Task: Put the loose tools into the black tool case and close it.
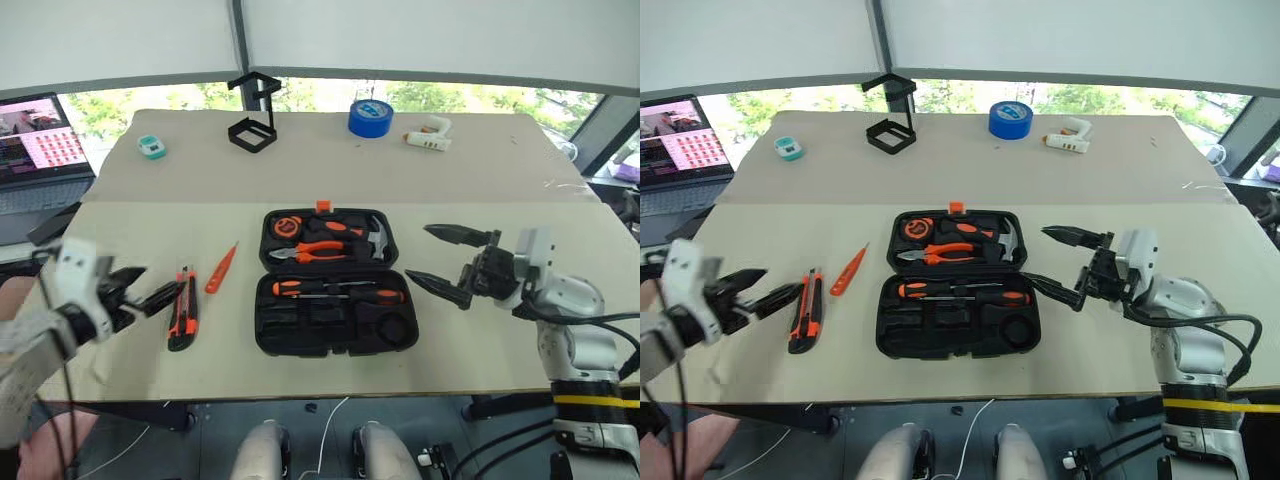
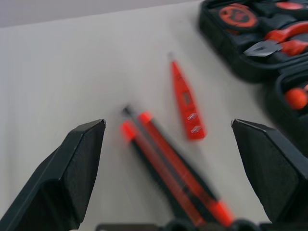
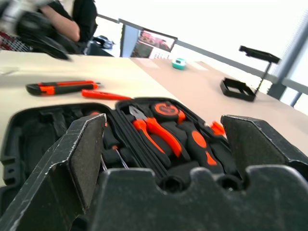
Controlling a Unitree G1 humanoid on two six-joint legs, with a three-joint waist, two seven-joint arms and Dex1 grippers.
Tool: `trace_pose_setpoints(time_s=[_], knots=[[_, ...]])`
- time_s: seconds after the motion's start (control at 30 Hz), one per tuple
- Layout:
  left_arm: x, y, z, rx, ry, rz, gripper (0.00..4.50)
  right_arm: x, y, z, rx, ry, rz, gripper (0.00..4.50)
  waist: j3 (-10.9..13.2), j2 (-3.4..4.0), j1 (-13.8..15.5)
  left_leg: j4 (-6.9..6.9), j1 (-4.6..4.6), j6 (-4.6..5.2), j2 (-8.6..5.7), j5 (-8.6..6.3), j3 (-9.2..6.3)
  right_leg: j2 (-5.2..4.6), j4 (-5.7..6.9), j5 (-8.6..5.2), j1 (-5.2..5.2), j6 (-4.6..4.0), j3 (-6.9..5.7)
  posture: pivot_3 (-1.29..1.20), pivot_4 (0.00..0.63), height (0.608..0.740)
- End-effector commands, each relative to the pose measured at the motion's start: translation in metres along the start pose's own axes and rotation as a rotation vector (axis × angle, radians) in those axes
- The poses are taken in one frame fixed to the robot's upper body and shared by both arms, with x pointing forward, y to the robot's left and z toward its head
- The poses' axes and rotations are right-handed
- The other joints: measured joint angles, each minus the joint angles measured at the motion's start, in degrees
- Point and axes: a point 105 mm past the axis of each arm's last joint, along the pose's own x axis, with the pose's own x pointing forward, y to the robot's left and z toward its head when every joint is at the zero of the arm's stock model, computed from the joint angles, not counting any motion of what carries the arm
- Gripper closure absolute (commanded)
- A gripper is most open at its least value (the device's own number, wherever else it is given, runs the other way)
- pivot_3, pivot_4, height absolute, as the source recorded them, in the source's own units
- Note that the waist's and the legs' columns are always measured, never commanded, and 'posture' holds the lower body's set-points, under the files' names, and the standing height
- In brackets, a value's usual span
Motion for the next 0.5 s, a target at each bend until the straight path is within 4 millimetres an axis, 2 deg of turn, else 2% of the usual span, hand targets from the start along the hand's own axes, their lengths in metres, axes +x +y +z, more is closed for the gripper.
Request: trace_pose_setpoints(time_s=[0.03,0.2,0.43,0.47,0.5], knots=[[0.015,-0.006,0.002,0.005,0.097,0.026,0.00,0.008,0.004,0.014,-0.027,-0.032,0.029,0.04,0.00,-0.01,-0.35,-0.02,0.00,-0.01,-0.01,0.00,0.00,0.01,0.01,0.00,0.00,0.00,0.00,0.00,0.150,0.740],[0.060,-0.013,0.002,0.037,0.170,0.069,0.00,0.012,0.009,0.012,-0.022,-0.022,0.035,0.04,0.01,-0.02,-0.13,-0.02,0.02,-0.12,-0.21,0.07,-0.06,0.03,0.06,0.00,0.02,0.01,0.02,0.00,0.150,0.740],[0.083,-0.016,-0.013,-0.043,0.206,0.047,0.00,0.008,0.008,0.012,-0.030,-0.007,0.003,0.04,0.03,-0.05,-0.02,0.02,-0.02,-0.12,-0.22,0.07,-0.08,0.02,0.07,-0.01,0.00,0.03,0.05,0.00,0.150,0.740],[0.084,-0.015,-0.014,-0.052,0.209,0.052,0.54,0.007,0.009,0.012,-0.031,-0.005,0.002,0.00,0.03,-0.05,0.06,0.03,0.00,-0.12,-0.23,0.08,-0.07,0.01,0.09,-0.01,0.02,0.03,0.06,0.00,0.150,0.740],[0.085,-0.015,-0.016,-0.058,0.210,0.052,0.70,0.006,0.009,0.012,-0.034,-0.004,-0.002,0.00,0.03,-0.05,0.16,0.04,0.05,-0.12,-0.23,0.08,-0.07,0.00,0.10,0.00,0.07,0.03,0.06,0.00,0.150,0.740]])
